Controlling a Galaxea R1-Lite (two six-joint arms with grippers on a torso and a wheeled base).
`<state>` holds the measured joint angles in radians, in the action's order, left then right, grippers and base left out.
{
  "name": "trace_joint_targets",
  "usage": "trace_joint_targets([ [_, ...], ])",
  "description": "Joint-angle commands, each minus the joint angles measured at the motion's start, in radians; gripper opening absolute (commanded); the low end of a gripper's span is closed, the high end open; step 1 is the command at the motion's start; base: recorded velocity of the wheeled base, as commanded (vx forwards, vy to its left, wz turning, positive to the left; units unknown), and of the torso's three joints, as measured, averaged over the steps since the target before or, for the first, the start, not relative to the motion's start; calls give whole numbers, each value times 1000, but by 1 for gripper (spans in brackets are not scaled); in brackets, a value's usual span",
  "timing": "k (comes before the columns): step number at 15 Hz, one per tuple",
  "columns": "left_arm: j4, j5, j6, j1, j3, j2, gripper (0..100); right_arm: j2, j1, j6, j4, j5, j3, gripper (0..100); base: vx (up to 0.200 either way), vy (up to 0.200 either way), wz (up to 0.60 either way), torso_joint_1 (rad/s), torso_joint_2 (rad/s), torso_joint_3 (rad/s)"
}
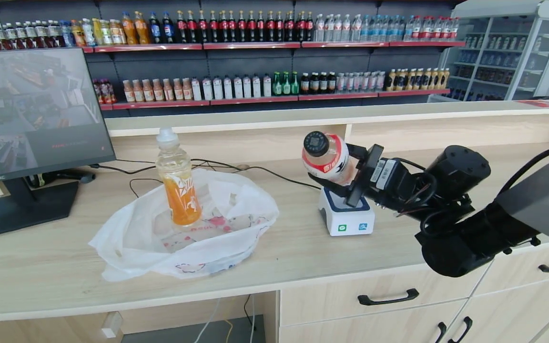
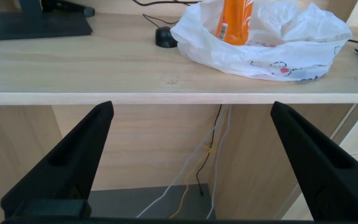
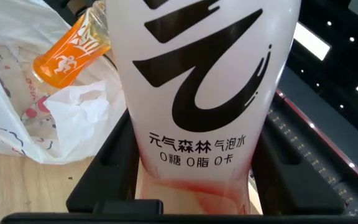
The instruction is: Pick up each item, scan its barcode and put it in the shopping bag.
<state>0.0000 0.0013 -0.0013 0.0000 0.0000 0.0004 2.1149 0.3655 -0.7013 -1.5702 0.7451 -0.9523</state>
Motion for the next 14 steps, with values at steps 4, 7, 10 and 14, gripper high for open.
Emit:
trace_joint_targets([
  [4,0,0,0,0,0,0,100,0,-34,-78,-1,53,7,0,0,0,0,0,0,0],
  [7,0,0,0,0,0,0,100,-3,-57,-172,-1,112,49,0,0,0,0,0,0,0],
  [10,0,0,0,0,0,0,100,34,-108,-198,-1,132,50,0,0,0,0,0,0,0],
  [14,0,0,0,0,0,0,100,45,-139,-215,-1,183,50,0,0,0,0,0,0,0],
])
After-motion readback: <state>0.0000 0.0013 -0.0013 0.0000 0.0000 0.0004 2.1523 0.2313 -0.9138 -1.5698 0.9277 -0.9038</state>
